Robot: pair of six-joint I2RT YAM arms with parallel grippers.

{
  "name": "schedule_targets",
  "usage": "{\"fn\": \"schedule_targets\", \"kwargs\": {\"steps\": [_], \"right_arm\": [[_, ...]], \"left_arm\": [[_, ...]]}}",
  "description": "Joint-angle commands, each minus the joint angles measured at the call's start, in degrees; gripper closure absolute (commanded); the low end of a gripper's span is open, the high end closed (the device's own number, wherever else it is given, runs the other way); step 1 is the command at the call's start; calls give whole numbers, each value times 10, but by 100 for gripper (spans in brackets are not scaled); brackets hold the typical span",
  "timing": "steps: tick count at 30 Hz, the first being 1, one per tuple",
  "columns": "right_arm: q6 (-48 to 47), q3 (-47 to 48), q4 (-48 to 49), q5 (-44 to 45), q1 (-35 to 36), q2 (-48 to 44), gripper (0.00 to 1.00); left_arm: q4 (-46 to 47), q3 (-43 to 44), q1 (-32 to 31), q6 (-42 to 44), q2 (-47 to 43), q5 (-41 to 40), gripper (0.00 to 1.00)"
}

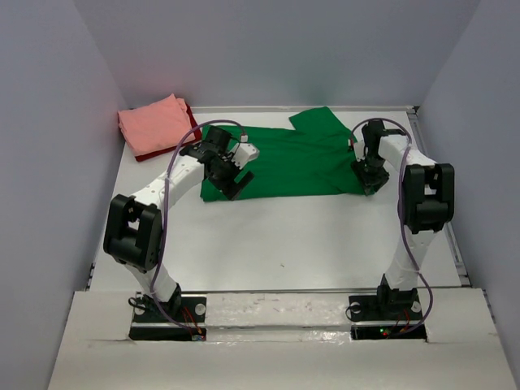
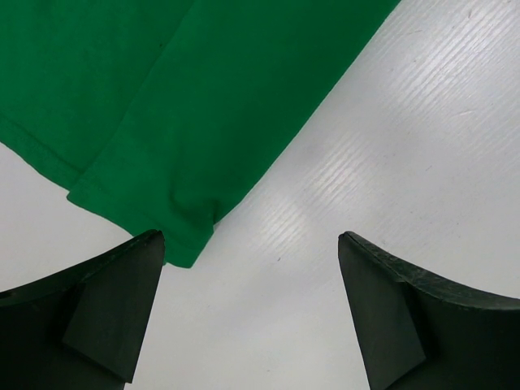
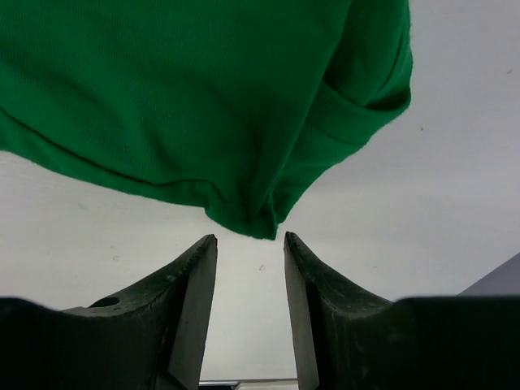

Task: Fold and stack the t-shirts
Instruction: Fold the flattened tshirt in 1/3 of the way

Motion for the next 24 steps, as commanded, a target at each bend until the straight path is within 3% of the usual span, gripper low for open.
{"fn": "schedule_targets", "kwargs": {"steps": [1, 10, 16, 21, 24], "right_arm": [[1, 36, 6, -4, 0, 15, 56], [-2, 42, 19, -6, 0, 40, 62], [-2, 44, 22, 3, 0, 43, 85], [-8, 46, 22, 13, 0, 40, 98], [-10, 47, 22, 31, 0, 39, 100]], "left_arm": [[-6, -10, -4, 6, -17, -4, 1], [-7, -22, -8, 7, -18, -13, 1], [-12, -19, -11, 5, -22, -17, 1], [-14, -16, -16, 5, -21, -18, 1], [-13, -15, -18, 4, -18, -19, 1]]}}
